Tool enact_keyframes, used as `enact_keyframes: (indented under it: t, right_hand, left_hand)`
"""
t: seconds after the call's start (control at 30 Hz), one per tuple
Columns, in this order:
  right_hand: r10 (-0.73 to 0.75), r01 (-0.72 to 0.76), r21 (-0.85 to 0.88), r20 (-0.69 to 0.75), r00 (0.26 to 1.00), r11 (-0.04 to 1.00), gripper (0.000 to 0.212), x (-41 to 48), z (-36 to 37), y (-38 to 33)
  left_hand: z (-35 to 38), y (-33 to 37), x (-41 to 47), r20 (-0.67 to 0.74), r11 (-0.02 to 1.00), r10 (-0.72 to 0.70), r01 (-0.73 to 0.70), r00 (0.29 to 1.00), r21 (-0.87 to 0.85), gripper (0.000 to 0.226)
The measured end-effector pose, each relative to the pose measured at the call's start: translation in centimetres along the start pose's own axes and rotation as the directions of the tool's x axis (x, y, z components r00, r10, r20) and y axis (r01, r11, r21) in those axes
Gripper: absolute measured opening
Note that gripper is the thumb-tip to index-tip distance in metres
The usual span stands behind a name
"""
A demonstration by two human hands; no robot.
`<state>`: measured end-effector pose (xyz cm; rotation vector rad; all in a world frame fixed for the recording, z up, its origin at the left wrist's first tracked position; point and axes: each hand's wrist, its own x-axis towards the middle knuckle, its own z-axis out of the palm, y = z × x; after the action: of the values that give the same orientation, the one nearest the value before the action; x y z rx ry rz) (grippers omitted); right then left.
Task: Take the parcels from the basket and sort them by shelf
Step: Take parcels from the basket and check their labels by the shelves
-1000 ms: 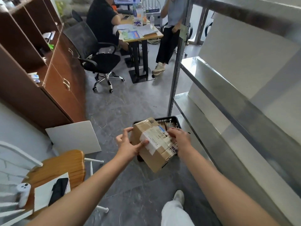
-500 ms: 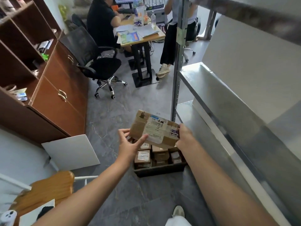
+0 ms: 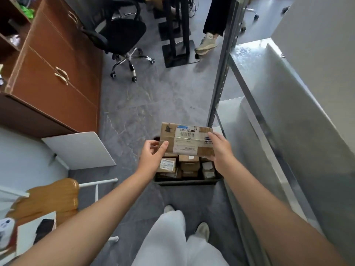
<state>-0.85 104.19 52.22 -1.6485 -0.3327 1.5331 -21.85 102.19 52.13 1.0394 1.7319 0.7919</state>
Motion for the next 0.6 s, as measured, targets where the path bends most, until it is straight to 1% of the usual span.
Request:
enact_keyframes:
  t: [0.1,0.2,0.4,0.47,0.53,0.6]
  right_hand:
    - [0.040,-0.039,-0.013,0.038,0.998,0.999,0.037,2.3,0.2,0.8]
    - [0.041,-0.040,-0.031,0.048,0.998,0.999,0.049,5.0,0.5,1.7]
    - [0.099,-0.103,-0.102,-0.037,0.994,0.989,0.053,10.9,1.2,3.8]
    - [0.104,-0.111,-0.140,-0.057,0.993,0.984,0.053,13.4,1.7,5.0]
    - [0.106,-0.117,-0.170,-0.071,0.992,0.979,0.052,16.0,2.1,6.5]
    - [0.109,-0.125,-0.195,-0.092,0.990,0.973,0.050,18.4,2.2,8.2]
  left_hand:
    - [0.9,-1.5,2.5,0.041,0.996,-0.084,0.083,0.996,0.045,0.031]
    - [2.5,-2.9,5.2,0.083,0.982,-0.179,0.173,0.980,0.073,0.028]
    - [4.4,-6.6,11.7,0.157,0.955,-0.271,0.246,0.950,0.163,0.030]
    - [5.0,-8.3,14.1,0.184,0.945,-0.299,0.264,0.936,0.193,0.027]
    - [5.8,-10.3,16.1,0.203,0.939,-0.323,0.286,0.924,0.192,0.024]
    - [6.9,-12.4,17.7,0.240,0.935,-0.342,0.304,0.909,0.181,0.028]
